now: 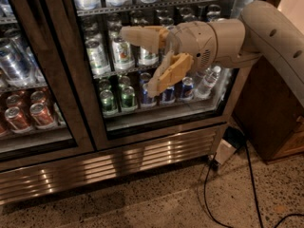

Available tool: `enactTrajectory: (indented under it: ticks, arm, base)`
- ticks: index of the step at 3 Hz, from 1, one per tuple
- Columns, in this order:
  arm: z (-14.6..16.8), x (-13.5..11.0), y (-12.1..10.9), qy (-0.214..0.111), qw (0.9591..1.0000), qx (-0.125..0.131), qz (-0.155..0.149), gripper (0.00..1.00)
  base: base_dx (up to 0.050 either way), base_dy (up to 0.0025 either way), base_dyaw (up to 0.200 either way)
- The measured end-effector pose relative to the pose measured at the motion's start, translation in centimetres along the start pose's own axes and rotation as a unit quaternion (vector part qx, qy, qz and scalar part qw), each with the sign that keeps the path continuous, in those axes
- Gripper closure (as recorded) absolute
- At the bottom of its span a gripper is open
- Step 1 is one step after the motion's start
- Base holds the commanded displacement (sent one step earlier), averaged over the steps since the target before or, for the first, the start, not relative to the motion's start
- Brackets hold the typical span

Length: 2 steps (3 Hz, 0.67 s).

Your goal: Open right fridge door

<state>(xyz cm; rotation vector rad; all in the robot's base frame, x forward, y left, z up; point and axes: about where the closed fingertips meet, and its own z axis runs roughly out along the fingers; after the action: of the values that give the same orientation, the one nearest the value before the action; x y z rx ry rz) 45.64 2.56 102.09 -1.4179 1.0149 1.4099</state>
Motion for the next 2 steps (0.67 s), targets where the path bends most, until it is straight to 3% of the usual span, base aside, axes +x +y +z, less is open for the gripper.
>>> enactTrajectory:
  ticks: [1, 2]
  arm:
    - [0.00, 0.00, 0.00, 0.000, 1.0000, 0.000, 0.000, 0.00]
    - [0.02, 0.00, 0.00, 0.000, 1.0000, 0.000, 0.000, 0.00]
  base:
    - [0.050, -0.00005, 0.000]
    - [0.042, 0.00226, 0.108]
